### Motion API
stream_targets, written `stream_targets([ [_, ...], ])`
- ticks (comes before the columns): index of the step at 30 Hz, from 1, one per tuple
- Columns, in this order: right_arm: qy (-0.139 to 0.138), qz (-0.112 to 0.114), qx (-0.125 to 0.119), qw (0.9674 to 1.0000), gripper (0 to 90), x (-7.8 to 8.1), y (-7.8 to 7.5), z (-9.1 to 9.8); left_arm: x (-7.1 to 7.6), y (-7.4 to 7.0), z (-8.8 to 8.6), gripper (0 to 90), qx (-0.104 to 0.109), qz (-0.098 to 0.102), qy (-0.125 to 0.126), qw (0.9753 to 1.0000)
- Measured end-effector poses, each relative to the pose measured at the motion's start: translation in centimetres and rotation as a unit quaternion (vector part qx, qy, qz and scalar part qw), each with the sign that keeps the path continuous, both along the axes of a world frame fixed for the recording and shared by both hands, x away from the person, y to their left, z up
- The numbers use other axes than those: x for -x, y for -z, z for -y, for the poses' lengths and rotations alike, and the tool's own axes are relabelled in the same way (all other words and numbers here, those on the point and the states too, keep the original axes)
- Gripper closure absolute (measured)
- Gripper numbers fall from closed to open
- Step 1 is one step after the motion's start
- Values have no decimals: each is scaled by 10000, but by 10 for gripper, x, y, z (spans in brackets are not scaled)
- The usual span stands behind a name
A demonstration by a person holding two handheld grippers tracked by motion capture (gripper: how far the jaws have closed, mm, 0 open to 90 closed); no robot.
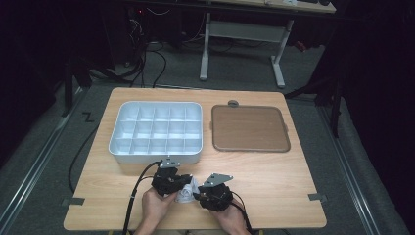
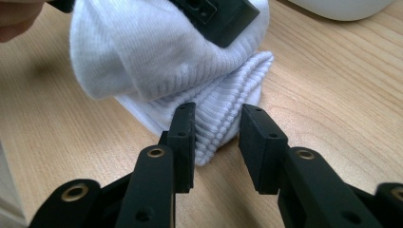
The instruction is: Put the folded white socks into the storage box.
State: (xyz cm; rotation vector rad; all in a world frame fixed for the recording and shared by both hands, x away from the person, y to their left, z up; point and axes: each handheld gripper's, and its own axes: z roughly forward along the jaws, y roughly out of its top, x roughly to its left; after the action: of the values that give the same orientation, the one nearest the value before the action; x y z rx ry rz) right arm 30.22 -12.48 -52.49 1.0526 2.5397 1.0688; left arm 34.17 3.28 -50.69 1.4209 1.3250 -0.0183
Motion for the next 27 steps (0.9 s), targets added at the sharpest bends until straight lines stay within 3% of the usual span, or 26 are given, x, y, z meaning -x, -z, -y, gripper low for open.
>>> stream_targets([
  [3,-6,50,9,10000,690,-2,1,-2,-1,-6,-4,852,225,-15,-53,9997],
  [6,-9,85,53,9999,699,-4,1,-3,-3,-13,-4,853,298,43,-101,9995],
  [11,-50,146,134,9998,709,-7,0,-6,-7,-5,0,852,7,144,-134,9998],
  [21,-89,170,96,9998,713,-12,2,-5,-15,7,1,852,38,88,-212,9997],
  [27,-75,170,75,9998,722,-18,3,-7,-16,9,11,855,-295,320,-187,9989],
])
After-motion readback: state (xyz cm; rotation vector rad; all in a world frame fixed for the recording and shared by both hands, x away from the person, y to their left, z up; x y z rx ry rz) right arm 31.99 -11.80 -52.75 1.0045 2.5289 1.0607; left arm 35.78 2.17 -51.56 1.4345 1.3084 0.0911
